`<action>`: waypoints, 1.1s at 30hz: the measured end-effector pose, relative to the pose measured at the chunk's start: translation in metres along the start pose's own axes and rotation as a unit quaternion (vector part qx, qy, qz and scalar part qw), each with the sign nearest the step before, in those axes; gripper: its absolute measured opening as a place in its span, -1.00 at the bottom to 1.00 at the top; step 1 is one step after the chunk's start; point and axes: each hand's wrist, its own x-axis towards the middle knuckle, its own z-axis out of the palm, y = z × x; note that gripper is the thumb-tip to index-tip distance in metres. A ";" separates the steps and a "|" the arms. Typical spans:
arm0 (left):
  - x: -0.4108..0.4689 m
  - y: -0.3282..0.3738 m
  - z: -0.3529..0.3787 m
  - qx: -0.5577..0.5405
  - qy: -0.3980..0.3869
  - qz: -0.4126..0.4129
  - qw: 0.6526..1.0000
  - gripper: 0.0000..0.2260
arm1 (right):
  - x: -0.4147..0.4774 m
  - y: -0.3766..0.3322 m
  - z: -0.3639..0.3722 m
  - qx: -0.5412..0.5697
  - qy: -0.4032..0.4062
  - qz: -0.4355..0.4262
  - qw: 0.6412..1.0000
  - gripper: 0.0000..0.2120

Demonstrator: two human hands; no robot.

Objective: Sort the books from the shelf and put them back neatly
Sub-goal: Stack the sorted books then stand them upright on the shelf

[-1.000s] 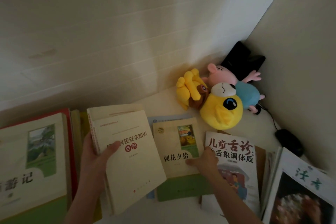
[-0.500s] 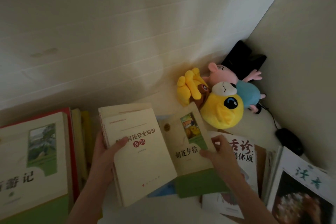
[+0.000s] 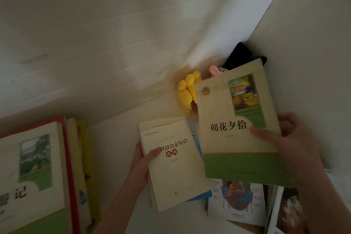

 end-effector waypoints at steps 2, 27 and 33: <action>0.008 -0.016 0.005 0.073 -0.002 0.027 0.997 -0.59 | 0.001 -0.003 -0.007 0.012 0.002 -0.005 1.000 -0.63; 0.030 -0.031 -0.018 0.378 0.162 0.053 0.910 -0.55 | 0.021 0.118 0.063 0.052 -0.142 0.181 0.972 -0.59; 0.007 -0.002 -0.034 0.291 0.194 0.103 0.931 -0.64 | 0.015 0.132 0.083 0.064 -0.167 0.207 0.962 -0.50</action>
